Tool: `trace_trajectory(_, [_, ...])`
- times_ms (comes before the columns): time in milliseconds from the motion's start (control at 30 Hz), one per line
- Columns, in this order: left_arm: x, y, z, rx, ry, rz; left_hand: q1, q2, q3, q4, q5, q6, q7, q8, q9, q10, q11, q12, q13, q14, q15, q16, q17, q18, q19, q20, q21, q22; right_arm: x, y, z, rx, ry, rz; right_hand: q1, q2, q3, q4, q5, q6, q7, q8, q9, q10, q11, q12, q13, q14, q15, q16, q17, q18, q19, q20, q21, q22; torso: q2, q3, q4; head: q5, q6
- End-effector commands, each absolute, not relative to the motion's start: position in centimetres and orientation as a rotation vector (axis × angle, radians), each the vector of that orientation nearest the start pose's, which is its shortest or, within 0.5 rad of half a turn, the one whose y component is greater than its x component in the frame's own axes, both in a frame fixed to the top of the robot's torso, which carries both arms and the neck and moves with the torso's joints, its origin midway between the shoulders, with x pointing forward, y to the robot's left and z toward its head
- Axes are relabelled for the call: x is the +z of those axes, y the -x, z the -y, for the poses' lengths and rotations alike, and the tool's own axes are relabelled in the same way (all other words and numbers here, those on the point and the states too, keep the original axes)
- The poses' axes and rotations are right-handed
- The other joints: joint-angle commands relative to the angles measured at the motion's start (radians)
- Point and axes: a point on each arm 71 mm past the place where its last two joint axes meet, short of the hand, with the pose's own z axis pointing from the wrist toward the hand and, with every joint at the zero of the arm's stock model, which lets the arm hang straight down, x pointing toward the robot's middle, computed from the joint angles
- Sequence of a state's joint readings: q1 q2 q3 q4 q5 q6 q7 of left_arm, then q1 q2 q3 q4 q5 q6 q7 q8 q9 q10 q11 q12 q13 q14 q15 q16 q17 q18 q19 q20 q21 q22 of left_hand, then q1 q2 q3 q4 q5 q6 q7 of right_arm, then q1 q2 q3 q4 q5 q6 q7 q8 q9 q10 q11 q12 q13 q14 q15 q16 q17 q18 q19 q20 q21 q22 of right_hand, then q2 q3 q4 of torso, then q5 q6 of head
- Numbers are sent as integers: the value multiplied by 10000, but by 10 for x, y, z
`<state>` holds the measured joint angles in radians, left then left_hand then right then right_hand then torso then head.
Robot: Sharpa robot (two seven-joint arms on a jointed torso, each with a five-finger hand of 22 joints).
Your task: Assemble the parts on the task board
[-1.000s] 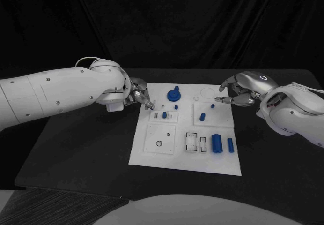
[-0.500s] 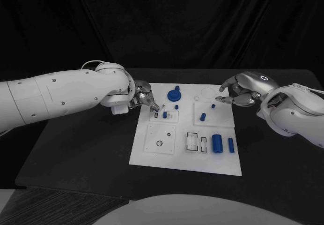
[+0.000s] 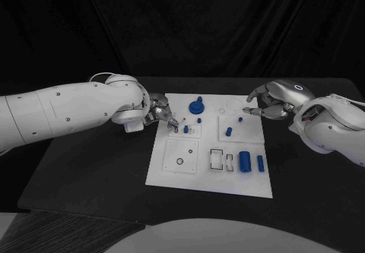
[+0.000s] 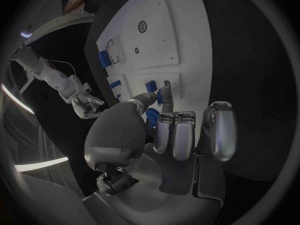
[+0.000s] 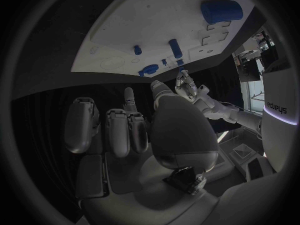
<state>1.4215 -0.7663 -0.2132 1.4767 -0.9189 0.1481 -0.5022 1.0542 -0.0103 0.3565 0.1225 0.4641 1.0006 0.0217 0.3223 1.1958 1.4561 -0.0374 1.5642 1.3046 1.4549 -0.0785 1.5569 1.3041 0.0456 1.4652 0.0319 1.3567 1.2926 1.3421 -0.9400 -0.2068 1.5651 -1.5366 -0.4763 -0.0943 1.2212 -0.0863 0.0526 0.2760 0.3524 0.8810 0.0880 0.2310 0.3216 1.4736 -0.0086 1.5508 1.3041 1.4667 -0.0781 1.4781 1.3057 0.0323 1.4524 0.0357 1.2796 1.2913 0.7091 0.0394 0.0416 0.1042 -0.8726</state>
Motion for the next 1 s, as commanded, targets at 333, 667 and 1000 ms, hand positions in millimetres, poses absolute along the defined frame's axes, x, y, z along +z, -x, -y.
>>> trace_trajectory(333, [-191, -497, -195, -4446, 1866, -23463, -108, 68, 624, -34, 16, 52, -3, -35, 11, 1147, -69, 66, 2662, 1159, -94, 139, 2667, 75, -97, -73, -171, 2070, -160, -477, 236, 5589, 2384, -14629, 129, 205, 250, 49, 172, 88, 7, 199, -132, 972, 40, 200, 2667, 724, 88, -153, 1066, 345, 12, 55, -198, 1909, 6, -7, 12, 3, 0])
trace_trajectory(667, [-200, -499, -197, -4355, 1928, -23627, -100, 73, 643, -49, 12, 50, 0, -48, -3, 1147, -67, 66, 2662, 1159, -92, 139, 2667, 79, -106, -70, -188, 2065, -160, -477, 237, 5607, 2365, -14602, 144, 203, 253, 45, 187, 89, 7, 199, -135, 972, 43, 200, 2667, 723, 89, -157, 1061, 343, 15, 55, -189, 1911, 6, -9, -1, -21, 0])
trace_trajectory(1000, [-205, -500, -196, -4444, 1940, -23683, -91, 83, 664, -63, 3, 43, 4, -63, -18, 1147, -63, 66, 2662, 1159, -88, 139, 2667, 84, -120, -67, -213, 2058, -160, -477, 238, 5587, 2355, -14601, 150, 203, 255, 44, 195, 90, 8, 200, -136, 972, 45, 200, 2667, 723, 89, -156, 1061, 346, 11, 55, -200, 1908, 9, -5, -12, 8, 0])
